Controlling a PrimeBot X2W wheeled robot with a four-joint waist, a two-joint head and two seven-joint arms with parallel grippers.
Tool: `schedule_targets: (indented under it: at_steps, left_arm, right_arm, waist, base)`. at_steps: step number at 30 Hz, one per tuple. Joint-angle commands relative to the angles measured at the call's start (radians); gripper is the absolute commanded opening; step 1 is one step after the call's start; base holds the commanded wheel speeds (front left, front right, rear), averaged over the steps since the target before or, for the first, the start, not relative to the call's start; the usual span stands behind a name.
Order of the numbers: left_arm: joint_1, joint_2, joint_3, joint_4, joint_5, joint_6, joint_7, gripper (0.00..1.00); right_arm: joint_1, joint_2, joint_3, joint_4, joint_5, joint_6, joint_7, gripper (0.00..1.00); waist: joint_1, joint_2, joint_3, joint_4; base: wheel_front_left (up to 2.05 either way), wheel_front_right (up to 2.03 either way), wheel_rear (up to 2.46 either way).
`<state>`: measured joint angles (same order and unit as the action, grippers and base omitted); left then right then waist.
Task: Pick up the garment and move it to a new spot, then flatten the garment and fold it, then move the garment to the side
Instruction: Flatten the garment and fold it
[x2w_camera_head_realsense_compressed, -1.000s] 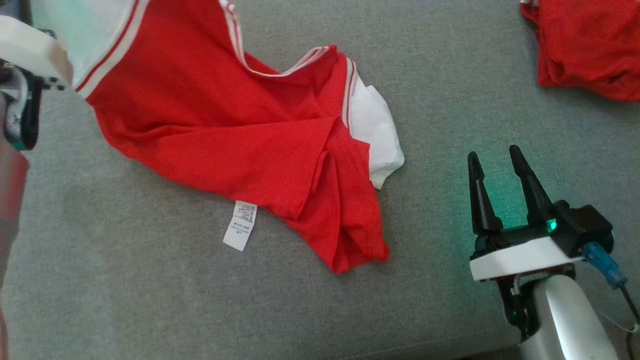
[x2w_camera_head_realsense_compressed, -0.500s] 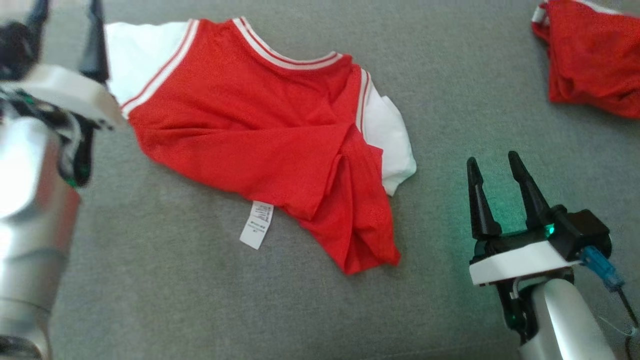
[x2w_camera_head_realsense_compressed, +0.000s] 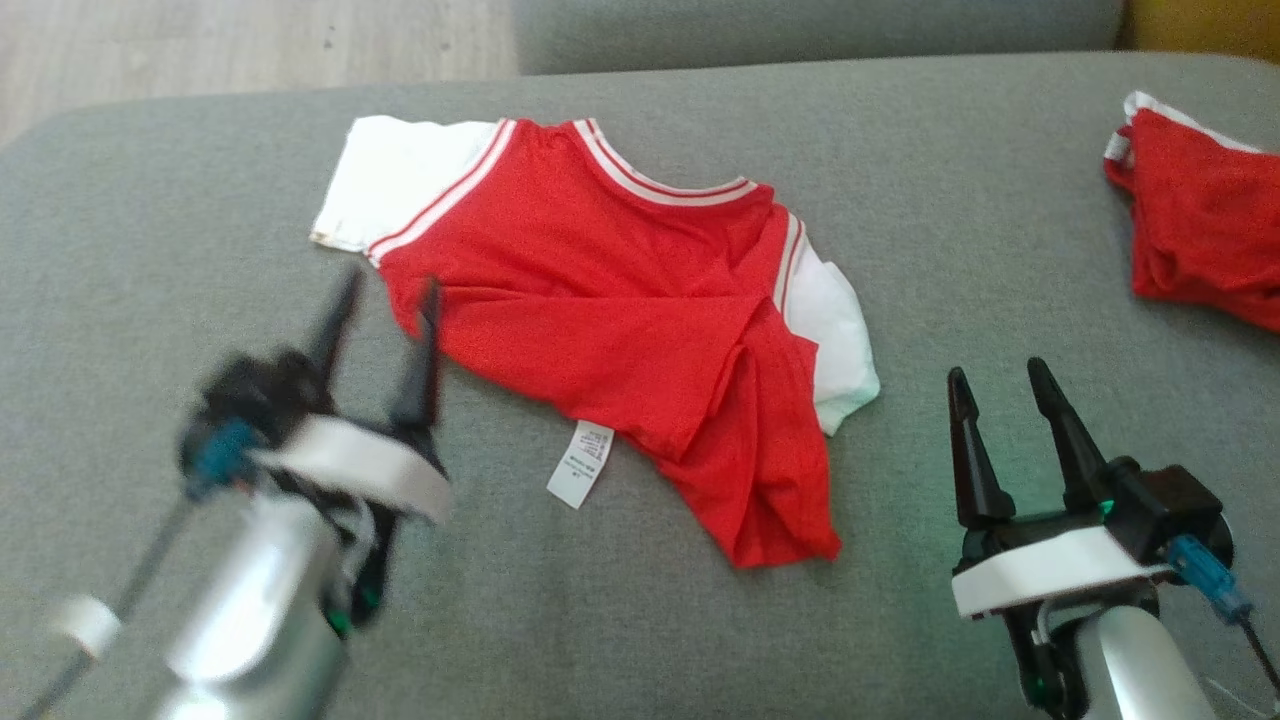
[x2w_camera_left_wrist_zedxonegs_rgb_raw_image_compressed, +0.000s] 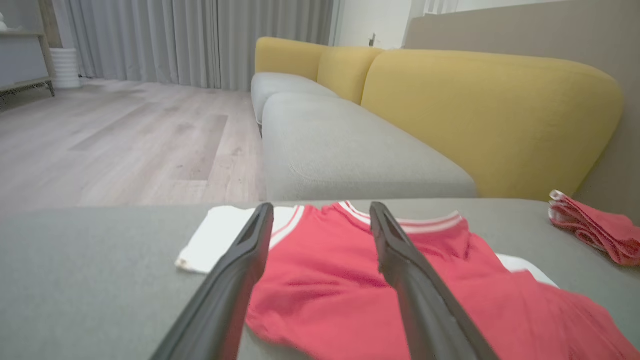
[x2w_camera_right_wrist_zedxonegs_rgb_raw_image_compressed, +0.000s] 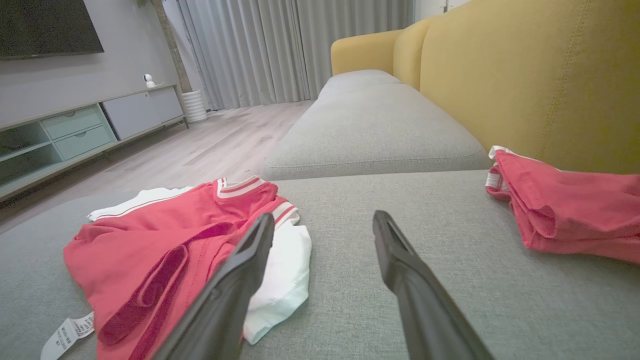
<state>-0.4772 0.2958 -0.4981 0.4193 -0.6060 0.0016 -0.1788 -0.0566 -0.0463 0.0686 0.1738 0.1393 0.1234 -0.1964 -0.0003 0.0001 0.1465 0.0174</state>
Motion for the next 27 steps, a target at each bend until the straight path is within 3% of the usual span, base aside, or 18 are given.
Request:
schedule_targets:
  at_steps: [1, 11, 27]
  left_arm:
    - [0.000, 0.007, 0.013, -0.051, 0.008, 0.013, -0.011, 1.00]
    - [0.097, -0.124, -0.133, -0.030, 0.034, 0.027, 0.026, 1.00]
    - [0.027, -0.203, -0.242, 0.122, 0.075, -0.017, 0.022, 1.00]
  right_arm:
    - [-0.010, -0.004, 0.019, -0.035, -0.003, 0.007, 0.003, 1.00]
    - [-0.027, -0.004, 0.029, -0.068, -0.013, 0.007, 0.021, 1.00]
    - [-0.056, -0.004, 0.021, -0.062, -0.012, 0.007, 0.012, 1.00]
  waist:
    - [0.0003, -0.0001, -0.016, 0.017]
    - [0.0003, -0.0001, 0.041, -0.022]
    - [0.0003, -0.0001, 0.107, -0.084]
  base:
    - [0.00, 0.00, 0.00]
    - [0.00, 0.00, 0.00]
    - [0.00, 0.00, 0.00]
